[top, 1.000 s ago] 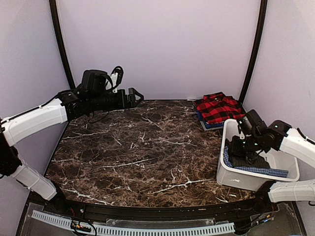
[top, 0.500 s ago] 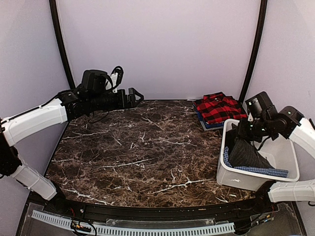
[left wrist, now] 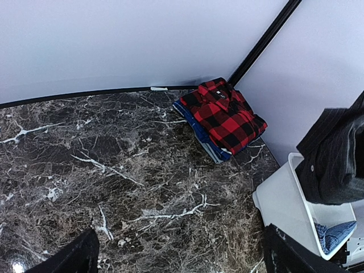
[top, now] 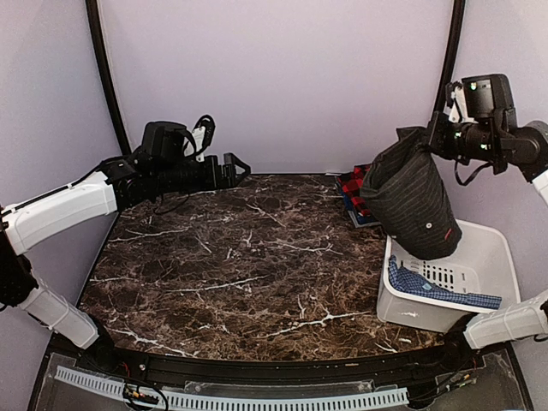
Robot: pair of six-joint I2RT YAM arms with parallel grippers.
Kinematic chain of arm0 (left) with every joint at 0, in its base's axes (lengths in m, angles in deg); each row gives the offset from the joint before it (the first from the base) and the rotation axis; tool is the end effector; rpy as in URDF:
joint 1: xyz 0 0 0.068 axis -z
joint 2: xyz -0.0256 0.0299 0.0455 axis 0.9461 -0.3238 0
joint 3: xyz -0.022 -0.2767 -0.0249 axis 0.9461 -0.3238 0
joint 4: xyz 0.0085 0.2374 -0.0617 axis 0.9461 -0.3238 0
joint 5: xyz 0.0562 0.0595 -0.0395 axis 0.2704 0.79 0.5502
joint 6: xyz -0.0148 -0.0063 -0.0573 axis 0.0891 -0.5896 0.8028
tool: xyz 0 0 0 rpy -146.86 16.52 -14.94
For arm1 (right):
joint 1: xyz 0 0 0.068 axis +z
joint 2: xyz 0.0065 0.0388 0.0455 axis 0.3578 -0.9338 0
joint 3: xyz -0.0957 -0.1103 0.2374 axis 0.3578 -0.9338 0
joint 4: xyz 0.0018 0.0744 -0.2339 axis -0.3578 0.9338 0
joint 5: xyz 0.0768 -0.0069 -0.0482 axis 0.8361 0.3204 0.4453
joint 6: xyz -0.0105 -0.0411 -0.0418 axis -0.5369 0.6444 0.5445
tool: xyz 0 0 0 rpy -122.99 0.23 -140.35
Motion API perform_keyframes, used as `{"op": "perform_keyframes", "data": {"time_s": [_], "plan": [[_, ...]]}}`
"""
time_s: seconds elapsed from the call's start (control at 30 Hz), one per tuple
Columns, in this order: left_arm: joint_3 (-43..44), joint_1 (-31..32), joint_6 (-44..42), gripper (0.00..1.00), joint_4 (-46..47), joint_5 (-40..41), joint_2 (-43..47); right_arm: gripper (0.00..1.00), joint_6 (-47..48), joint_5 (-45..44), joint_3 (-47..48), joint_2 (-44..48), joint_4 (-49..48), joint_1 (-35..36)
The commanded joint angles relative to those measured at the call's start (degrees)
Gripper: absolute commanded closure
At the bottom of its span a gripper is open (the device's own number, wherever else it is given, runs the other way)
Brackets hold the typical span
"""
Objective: Fold and stack the long sleeve shirts
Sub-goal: Pick up the crumpled shirt from the bin, then place the crumpled shirt at the center of the board.
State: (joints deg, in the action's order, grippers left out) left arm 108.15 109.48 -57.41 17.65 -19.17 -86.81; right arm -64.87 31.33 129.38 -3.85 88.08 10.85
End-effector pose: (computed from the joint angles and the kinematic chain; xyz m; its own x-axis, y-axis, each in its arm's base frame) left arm 0.2544 -0.2045 0.3703 -0.5100 -0.1700 -0.8432 0.4836 0.7541 -0.4445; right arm 0.1648 0.0837 0.4675 -0.4309 0.3315 -0.8393 0.0237 0.9339 0.3566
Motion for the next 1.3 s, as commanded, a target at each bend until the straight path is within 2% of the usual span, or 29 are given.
{"op": "perform_keyframes", "data": {"time_s": [0.0,0.2,0.33,0.43,0.57,0.67,0.7,0.77,0.87,1.0,1.1,1.27], "plan": [[0.6,-0.4,-0.4,0.01,0.1,-0.6,3.2,1.00,9.7,3.9,9.4,-3.9,-10.1,-0.3],[1.3,-0.4,-0.8,0.01,-0.6,-2.3,4.1,1.00,12.9,24.3,16.6,-14.1,-18.1,-0.1],[2.0,-0.4,-0.5,0.01,-1.9,-1.0,5.8,1.00,13.3,33.2,19.4,-22.5,-26.1,1.5],[2.3,-0.7,-0.5,0.01,-5.2,3.2,7.5,1.00,12.8,37.3,24.9,-31.5,-31.5,4.3],[0.9,-1.3,-0.8,0.01,-9.7,9.2,11.7,1.00,12.0,41.6,37.1,-46.3,-36.4,10.0],[-1.2,-1.6,-0.8,0.01,-11.9,13.1,16.1,1.00,10.7,44.0,42.3,-52.8,-41.3,13.3],[-2.4,-1.8,-0.5,0.01,-12.7,13.8,16.9,1.00,10.8,43.4,41.0,-53.3,-43.2,14.0],[-4.4,-1.9,0.1,0.01,-13.7,15.1,19.1,0.98,9.9,41.8,31.8,-52.0,-47.5,14.3],[-8.6,-2.1,1.2,0.01,-14.1,14.8,21.8,0.81,9.0,37.9,12.0,-46.5,-53.4,13.8],[-13.5,-2.3,2.2,0.01,-13.9,13.3,22.3,0.48,6.1,35.9,-9.4,-39.7,-56.8,10.6],[-15.6,-2.8,2.2,0.01,-14.0,12.8,21.3,0.34,6.5,33.8,-16.0,-35.9,-55.2,10.1],[-16.7,-5.1,1.9,0.01,-14.6,13.6,18.0,0.32,6.8,32.1,-14.4,-36.1,-50.9,13.8]]}}
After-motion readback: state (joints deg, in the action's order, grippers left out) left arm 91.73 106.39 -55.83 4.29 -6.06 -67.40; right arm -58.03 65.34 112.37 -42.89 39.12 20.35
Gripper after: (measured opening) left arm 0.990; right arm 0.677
